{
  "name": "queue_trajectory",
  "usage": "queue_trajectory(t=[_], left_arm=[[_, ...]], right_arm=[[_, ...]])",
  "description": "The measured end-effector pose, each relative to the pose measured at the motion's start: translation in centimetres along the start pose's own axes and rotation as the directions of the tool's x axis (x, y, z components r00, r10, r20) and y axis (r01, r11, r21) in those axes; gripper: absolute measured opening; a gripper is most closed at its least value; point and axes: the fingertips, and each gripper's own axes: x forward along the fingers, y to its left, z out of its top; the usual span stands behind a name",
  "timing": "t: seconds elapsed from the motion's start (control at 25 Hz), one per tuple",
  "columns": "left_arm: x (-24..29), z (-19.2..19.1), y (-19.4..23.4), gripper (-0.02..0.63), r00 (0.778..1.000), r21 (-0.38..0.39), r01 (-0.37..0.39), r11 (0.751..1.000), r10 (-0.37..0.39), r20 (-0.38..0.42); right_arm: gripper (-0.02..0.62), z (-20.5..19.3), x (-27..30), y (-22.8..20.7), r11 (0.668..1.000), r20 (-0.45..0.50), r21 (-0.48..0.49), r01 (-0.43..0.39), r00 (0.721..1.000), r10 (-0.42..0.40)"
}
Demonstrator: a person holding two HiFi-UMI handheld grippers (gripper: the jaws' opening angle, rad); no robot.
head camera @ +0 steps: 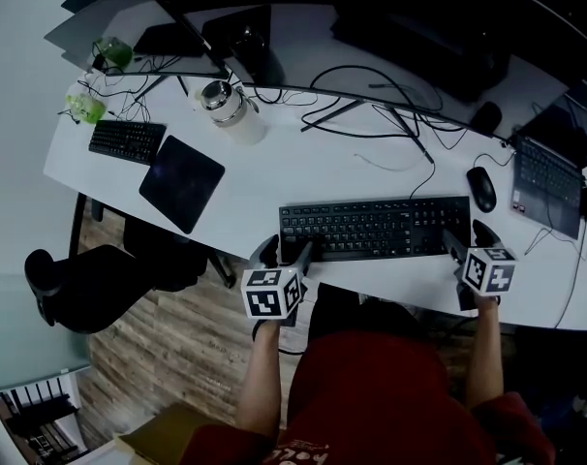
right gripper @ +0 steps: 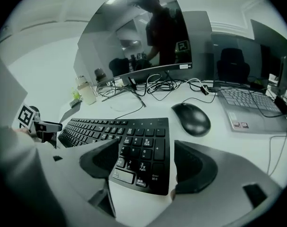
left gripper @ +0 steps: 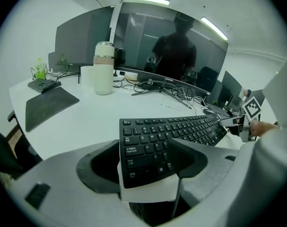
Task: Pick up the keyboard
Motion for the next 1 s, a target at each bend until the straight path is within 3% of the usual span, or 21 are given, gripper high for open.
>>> queue_trajectory(t=[1.0], left_arm=[[2.5,-1.2,0.6,0.308,0.987,-0.041,0.022,0.999,-0.028,-0.160]], right_arm=[[0.347,-1.1,1.8,-0.3,0.998,-0.128,0.004,-0.059,0.990,0.059]])
